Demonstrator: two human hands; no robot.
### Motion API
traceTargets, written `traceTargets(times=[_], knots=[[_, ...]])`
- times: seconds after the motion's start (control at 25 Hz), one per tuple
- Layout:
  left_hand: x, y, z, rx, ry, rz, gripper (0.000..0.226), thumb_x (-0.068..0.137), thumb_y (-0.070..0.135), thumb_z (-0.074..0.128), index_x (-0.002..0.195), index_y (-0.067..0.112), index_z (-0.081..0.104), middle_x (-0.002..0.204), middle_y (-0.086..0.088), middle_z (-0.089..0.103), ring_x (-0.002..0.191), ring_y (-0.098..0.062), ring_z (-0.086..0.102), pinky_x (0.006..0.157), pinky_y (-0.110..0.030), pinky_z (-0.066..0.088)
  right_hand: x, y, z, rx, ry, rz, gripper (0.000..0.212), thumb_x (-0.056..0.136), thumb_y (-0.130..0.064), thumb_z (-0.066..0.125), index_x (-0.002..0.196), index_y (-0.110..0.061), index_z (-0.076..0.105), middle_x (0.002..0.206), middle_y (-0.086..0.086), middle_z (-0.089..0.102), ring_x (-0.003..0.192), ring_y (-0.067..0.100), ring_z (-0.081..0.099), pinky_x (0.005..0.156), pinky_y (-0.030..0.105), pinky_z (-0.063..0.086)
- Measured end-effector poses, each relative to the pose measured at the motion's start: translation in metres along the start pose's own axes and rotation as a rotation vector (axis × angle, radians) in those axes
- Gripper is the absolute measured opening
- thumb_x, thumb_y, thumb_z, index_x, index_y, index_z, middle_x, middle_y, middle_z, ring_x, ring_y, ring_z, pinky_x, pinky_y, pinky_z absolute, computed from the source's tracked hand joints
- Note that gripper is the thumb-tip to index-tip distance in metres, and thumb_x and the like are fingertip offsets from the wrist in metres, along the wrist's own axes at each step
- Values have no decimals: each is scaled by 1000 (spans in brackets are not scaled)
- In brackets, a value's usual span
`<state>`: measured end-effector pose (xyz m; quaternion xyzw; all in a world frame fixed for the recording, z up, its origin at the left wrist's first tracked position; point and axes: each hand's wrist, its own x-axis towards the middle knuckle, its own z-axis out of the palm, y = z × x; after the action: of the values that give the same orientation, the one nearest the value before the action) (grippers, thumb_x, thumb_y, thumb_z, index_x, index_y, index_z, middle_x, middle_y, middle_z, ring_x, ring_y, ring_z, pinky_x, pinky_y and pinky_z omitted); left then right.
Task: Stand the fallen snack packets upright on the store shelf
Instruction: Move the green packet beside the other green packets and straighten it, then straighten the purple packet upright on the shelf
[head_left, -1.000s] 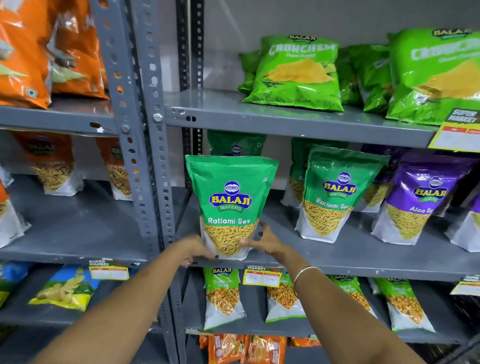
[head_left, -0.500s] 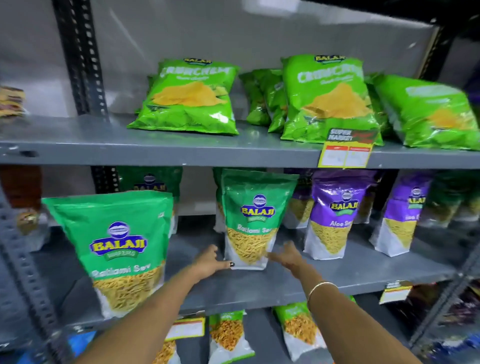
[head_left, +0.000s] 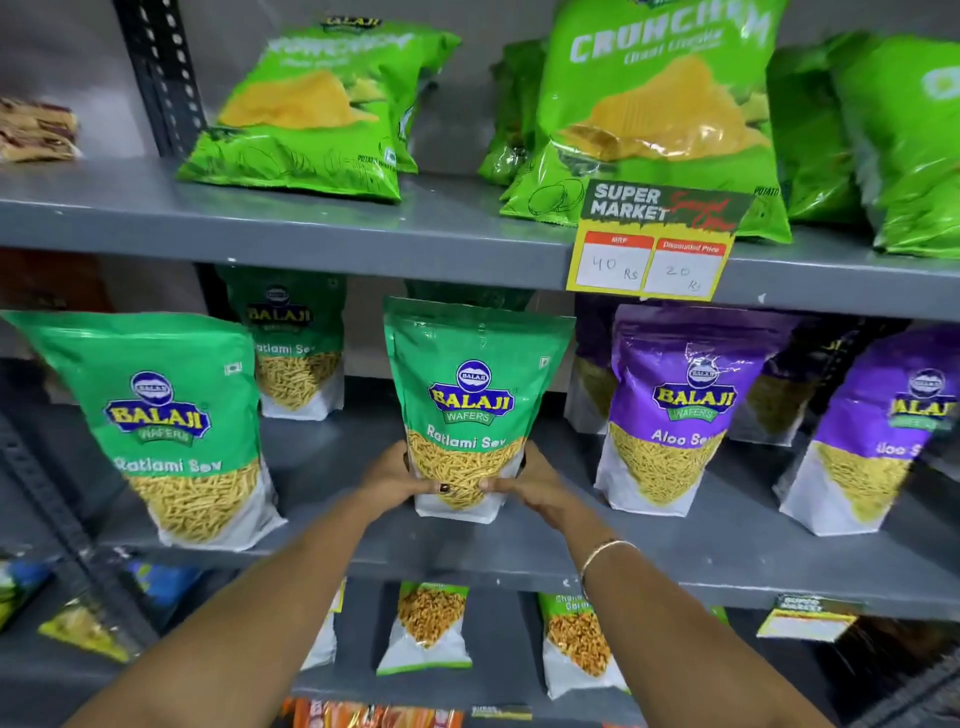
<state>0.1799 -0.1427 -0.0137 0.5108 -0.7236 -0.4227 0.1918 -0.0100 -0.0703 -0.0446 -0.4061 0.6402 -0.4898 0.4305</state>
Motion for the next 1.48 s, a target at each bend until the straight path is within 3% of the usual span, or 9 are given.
traceTargets(times=[0.2,0.48,0.96,1.12,1.2,1.28,1.32,1.4,1.48], knots=[[-32,-8,-8,71,-26,-20,67,65,22,82,122,7,52,130,-12,61,119,-28,56,98,-36,45,-38,-8,11,-83,-12,0,97,48,-20,88,133,-12,42,134,10,58,123,27,55,103,45,46],[-52,-10,-11,112,-22,-14,65,68,24,79,124,7,50,134,-11,57,124,-28,52,100,-34,43,-70,-18,22,-108,38,31,73,71,-2,76,135,-7,39,135,10,55,111,16,51,52,11,43],[-55,-10,-20,103,-101,65,73,68,21,79,131,10,44,141,-9,52,131,-27,46,105,-34,39,-85,-30,28,-188,49,92,72,76,-15,74,138,-18,36,139,4,51,109,18,48,61,24,45],[-58,6,-32,552,-381,-151,69,74,31,73,131,7,45,127,-11,60,108,-26,61,91,-37,50,-84,-25,10,-226,70,123,79,77,-21,74,142,-10,30,138,5,46,123,21,46,65,20,39],[-67,29,-23,723,-615,-343,63,83,36,63,132,1,46,105,-10,66,91,-22,63,90,-37,51,-82,-18,-22,-389,128,192,65,75,-28,74,127,3,48,115,14,58,103,18,61,60,22,38],[-73,56,8,709,-812,-382,53,92,32,50,131,-3,44,109,-13,62,102,-24,60,91,-38,47,-80,-6,-69,-509,193,270,33,75,-28,74,79,2,61,58,9,63,46,3,60,54,30,42],[-72,70,28,654,-865,-341,45,94,29,46,127,-2,47,110,-13,60,104,-25,60,92,-40,48,-82,0,-96,-543,254,318,32,75,-28,74,69,-2,57,43,4,61,35,3,57,51,29,46],[-67,102,74,494,-828,-191,20,94,24,45,106,10,54,99,-7,58,86,-18,60,80,-36,55,-84,11,-151,-652,408,348,31,76,-31,71,85,-4,60,72,12,72,71,17,71,68,30,54],[-52,130,117,272,-617,-32,25,90,25,54,111,13,51,108,-7,54,89,-13,56,76,-32,54,-78,20,-197,-668,493,267,26,76,-30,70,86,-12,55,101,16,59,94,24,59,89,38,48]])
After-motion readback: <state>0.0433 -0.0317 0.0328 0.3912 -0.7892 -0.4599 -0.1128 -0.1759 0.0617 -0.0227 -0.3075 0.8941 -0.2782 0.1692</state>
